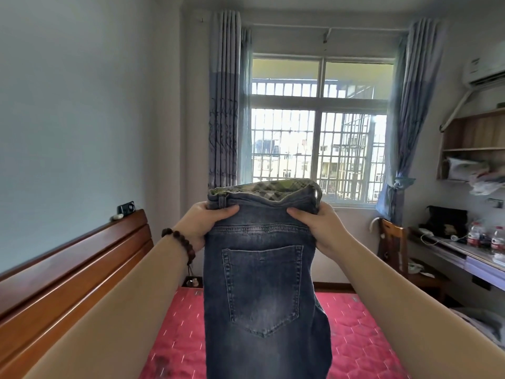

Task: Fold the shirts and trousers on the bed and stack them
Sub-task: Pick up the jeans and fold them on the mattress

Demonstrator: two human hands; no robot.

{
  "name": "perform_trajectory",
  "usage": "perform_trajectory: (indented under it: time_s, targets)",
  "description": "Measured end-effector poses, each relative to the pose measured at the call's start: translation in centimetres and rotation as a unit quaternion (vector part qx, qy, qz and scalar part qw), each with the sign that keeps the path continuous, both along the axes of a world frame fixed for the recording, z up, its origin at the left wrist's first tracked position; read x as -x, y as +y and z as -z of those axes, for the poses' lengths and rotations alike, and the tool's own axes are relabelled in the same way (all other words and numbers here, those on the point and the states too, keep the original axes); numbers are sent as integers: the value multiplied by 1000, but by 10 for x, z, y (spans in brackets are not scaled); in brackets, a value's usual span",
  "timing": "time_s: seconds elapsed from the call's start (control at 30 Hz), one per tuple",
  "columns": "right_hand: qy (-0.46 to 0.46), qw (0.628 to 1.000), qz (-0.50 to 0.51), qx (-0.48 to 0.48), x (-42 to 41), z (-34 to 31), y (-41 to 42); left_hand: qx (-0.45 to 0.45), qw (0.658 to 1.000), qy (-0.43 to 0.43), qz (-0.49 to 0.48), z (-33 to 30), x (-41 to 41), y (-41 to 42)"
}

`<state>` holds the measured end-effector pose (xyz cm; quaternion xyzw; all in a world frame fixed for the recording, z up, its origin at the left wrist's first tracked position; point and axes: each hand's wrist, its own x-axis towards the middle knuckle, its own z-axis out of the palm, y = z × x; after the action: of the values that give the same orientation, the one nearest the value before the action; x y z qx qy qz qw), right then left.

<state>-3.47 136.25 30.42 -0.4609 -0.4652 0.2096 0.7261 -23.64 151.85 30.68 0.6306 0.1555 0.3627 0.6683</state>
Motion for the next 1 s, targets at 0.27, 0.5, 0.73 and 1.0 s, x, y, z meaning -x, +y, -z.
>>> perform_trajectory:
  time_s: [0.27,0.5,0.73,1.0]
  targets:
    - [-130,978,-21,162,-35,43,-28,-20,995,-74,-61,-11,-17,-11]
    - [-151,963,-7,225,-32,91,-31,-30,989,-120,-80,-26,-21,-7]
    - [-87,973,47,207,-31,121,-32,-8,982,-155,-104,-32,-7,7]
    - [-97,928,-40,358,-33,118,-77,-21,986,-127,-109,-17,18,18]
